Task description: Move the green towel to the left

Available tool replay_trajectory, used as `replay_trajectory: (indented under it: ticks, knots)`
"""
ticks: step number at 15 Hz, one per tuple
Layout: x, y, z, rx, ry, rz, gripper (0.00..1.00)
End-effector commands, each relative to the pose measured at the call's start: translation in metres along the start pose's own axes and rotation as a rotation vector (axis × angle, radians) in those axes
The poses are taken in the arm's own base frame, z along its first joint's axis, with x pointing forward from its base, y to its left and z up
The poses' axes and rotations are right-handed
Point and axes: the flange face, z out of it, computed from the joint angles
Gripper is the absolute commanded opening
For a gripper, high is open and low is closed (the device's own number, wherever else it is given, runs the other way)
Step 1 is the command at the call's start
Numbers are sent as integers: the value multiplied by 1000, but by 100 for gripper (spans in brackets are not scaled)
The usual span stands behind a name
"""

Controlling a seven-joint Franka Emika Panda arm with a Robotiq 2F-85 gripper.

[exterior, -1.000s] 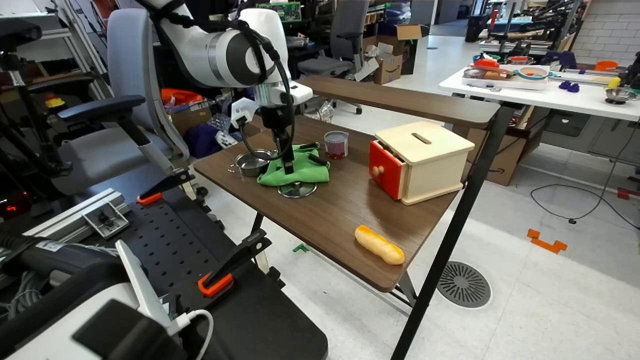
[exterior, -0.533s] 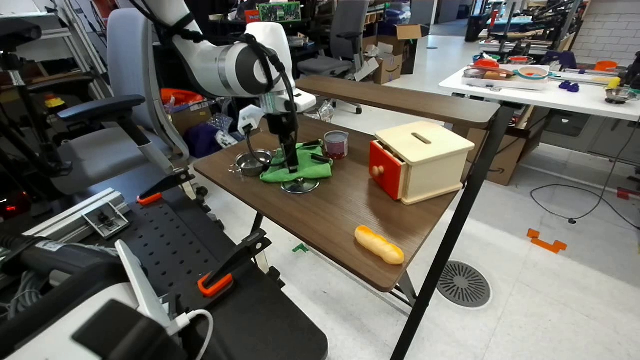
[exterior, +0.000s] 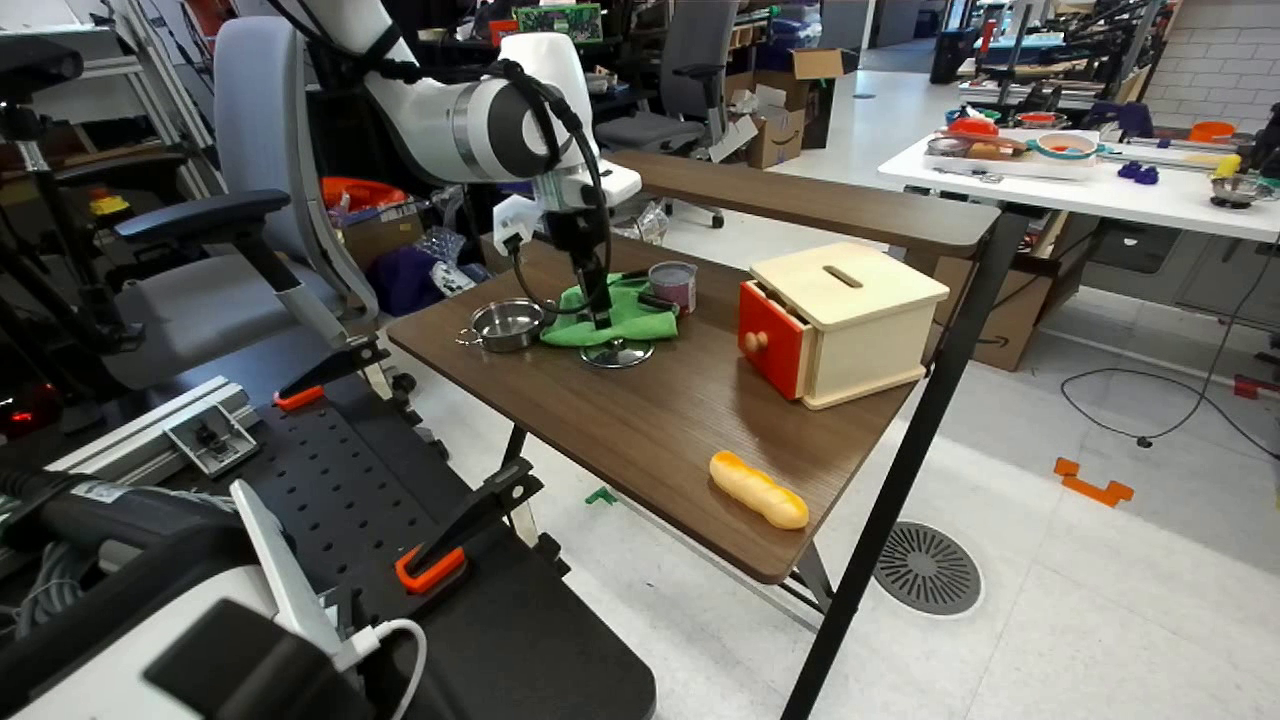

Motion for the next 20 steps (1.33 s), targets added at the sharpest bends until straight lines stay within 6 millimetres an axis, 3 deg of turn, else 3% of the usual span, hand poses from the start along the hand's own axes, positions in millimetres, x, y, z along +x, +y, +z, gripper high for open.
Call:
replay_trajectory:
  ticks: [1, 5, 13, 20]
  knots:
    - [12, -9, -13, 25, 43, 17, 100]
    - [17, -11, -25, 50, 71, 25, 100]
    - [1, -30, 7, 36, 49, -9, 100]
    - [8, -56, -8, 70, 78, -34, 100]
